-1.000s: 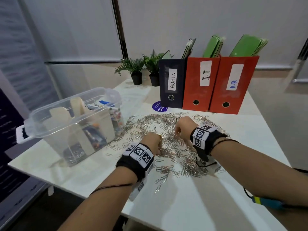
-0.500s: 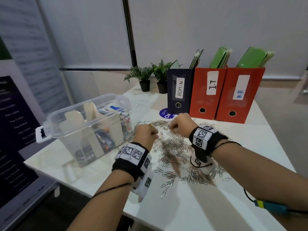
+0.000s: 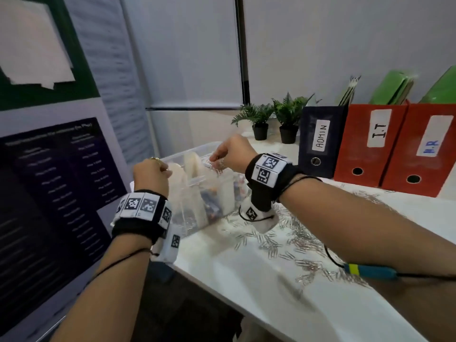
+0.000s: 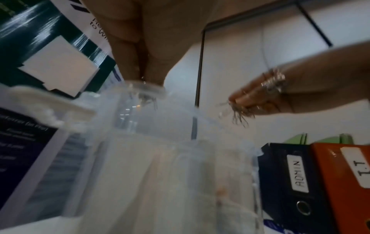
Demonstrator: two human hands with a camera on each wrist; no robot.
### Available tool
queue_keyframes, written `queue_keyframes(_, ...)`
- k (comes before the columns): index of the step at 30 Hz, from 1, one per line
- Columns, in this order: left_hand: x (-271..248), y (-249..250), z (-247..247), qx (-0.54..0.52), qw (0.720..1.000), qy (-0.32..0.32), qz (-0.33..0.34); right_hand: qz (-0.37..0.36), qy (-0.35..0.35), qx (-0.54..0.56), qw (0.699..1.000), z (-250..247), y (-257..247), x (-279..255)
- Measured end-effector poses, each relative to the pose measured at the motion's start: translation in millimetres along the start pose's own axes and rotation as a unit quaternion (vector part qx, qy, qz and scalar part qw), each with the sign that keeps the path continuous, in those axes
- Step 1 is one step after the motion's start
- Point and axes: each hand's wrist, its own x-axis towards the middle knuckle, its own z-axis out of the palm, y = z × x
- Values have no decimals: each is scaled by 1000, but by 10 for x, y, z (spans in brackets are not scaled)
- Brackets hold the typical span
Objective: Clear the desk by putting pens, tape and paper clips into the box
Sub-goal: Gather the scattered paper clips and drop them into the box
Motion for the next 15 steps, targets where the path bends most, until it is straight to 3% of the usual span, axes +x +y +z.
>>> queue_keyframes(4, 10, -241, 125, -18, 999, 26, -10, -11, -10, 40, 999, 427, -288, 208)
queue_keyframes(9, 27, -247, 119, 34, 999, -12, 10, -25, -13, -1, 1000, 738, -502, 377)
queue_keyframes(15, 102, -319, 109, -3, 999, -45, 5, -8, -123, -111, 986, 906, -483, 493)
